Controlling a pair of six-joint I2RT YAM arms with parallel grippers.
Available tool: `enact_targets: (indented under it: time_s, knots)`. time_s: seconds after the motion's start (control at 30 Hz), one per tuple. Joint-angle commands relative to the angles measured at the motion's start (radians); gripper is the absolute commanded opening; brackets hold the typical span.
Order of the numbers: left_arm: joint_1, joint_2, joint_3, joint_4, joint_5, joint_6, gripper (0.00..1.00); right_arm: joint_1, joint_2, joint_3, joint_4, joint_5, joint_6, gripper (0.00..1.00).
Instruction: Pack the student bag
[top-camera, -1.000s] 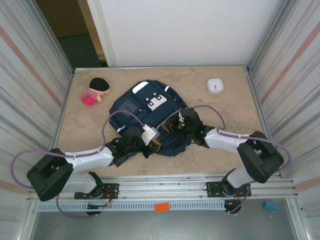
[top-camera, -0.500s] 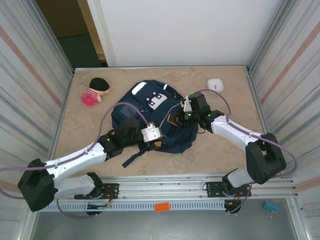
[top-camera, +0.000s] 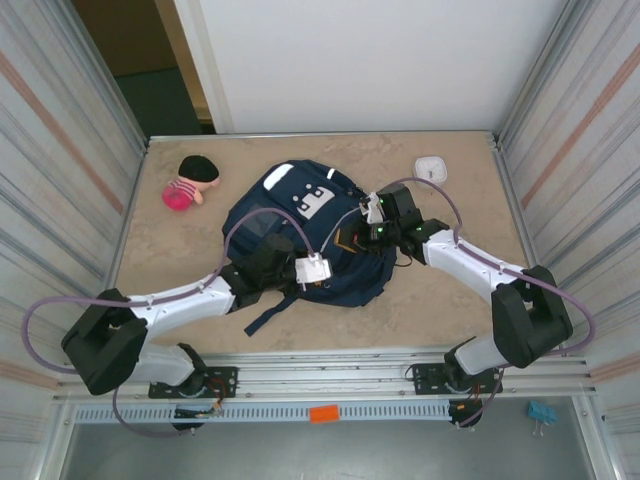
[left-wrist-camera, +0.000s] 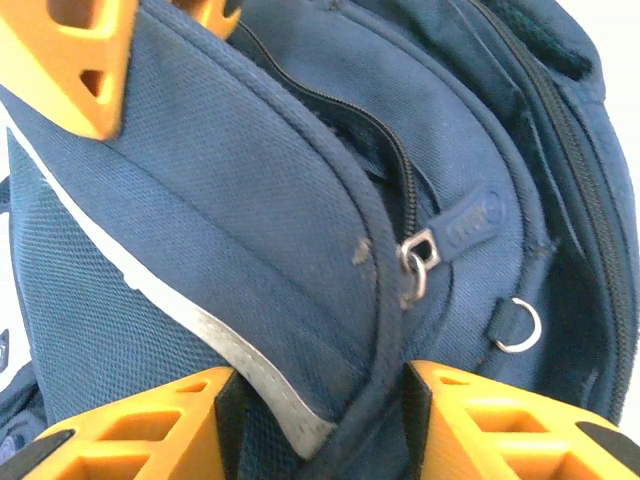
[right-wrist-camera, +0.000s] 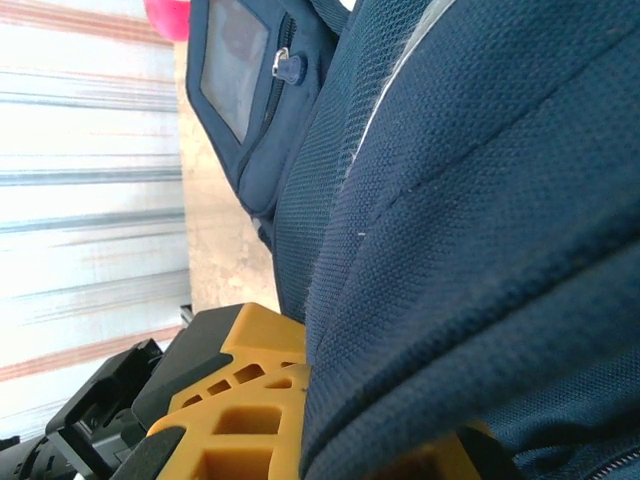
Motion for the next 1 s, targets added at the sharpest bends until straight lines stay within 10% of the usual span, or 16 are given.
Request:
enact_targets:
  time_s: [0.0, 0.2, 0.3, 0.47, 0.97]
  knots:
    - [0.006, 0.019, -0.016, 0.092, -0.001, 0.02, 0.46, -0.002, -0.012, 0.046, -0.017, -0.082, -0.029, 0.0]
    - [0.051, 0.013, -0.019, 0.063, 0.129, -0.035, 0.0, -0.009, -0.049, 0.052, -0.087, -0.001, -0.083, 0.2]
    - [0.096, -0.001, -0.018, 0.029, 0.286, -0.126, 0.0, 0.025, -0.129, 0.045, -0.198, 0.204, -0.171, 0.4]
    - [0.182, 0.008, -0.023, 0.048, 0.477, -0.285, 0.0, 0.184, -0.306, -0.032, -0.282, 0.525, -0.282, 0.46]
    - [0.254, 0.07, 0.055, 0.018, 0.657, -0.372, 0.0, 0.432, -0.143, -0.009, -0.183, 0.69, -0.358, 0.48]
